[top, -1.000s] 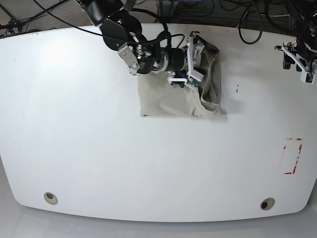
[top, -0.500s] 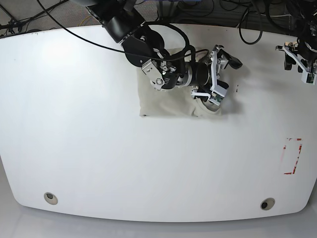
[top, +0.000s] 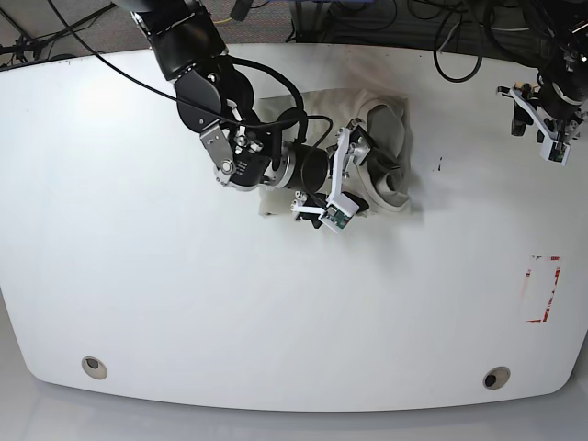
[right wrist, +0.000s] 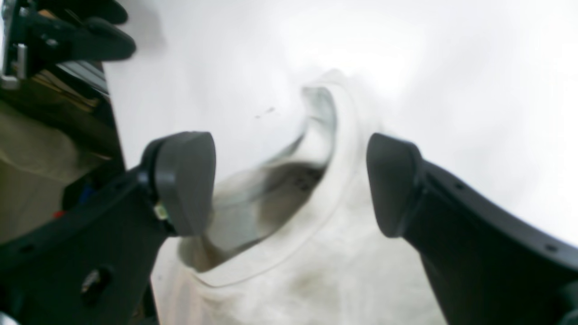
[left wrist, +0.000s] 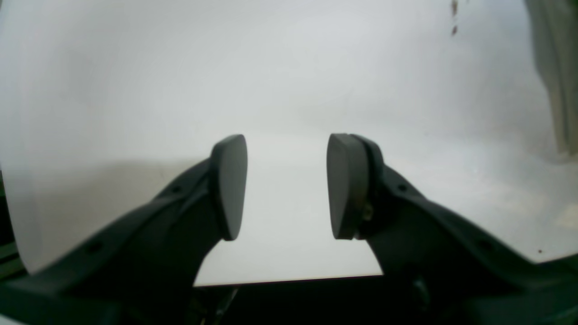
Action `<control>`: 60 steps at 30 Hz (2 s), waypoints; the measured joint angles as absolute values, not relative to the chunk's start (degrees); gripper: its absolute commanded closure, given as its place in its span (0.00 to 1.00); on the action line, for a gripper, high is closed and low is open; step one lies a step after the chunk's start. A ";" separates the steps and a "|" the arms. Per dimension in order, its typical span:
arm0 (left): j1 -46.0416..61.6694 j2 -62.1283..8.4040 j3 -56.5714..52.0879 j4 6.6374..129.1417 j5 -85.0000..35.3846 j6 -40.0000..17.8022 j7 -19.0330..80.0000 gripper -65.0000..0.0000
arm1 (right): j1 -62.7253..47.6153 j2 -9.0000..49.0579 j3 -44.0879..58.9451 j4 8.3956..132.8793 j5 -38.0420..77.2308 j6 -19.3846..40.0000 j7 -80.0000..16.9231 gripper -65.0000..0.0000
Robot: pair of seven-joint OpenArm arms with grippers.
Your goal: Fold the T-shirt properly
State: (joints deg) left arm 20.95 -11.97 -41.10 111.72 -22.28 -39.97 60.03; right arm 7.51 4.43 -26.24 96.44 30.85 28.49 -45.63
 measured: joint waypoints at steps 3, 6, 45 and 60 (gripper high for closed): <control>20.88 -11.90 -40.86 111.72 -22.35 -39.97 60.01 0.60 | 7.51 3.79 -26.35 93.12 30.46 28.53 -45.30 0.25; 20.78 -11.92 -40.86 111.72 -22.31 -39.97 60.01 0.60 | 8.05 3.01 -27.73 87.59 29.52 28.36 -42.85 0.25; 17.54 -12.19 -9.65 113.58 -22.24 -39.94 52.25 0.61 | 12.49 8.54 -14.85 89.21 24.23 29.41 -42.24 0.91; 12.80 -10.68 8.93 110.28 -23.09 -39.92 49.28 0.61 | 8.95 13.34 -15.05 82.74 24.12 29.52 -37.91 0.89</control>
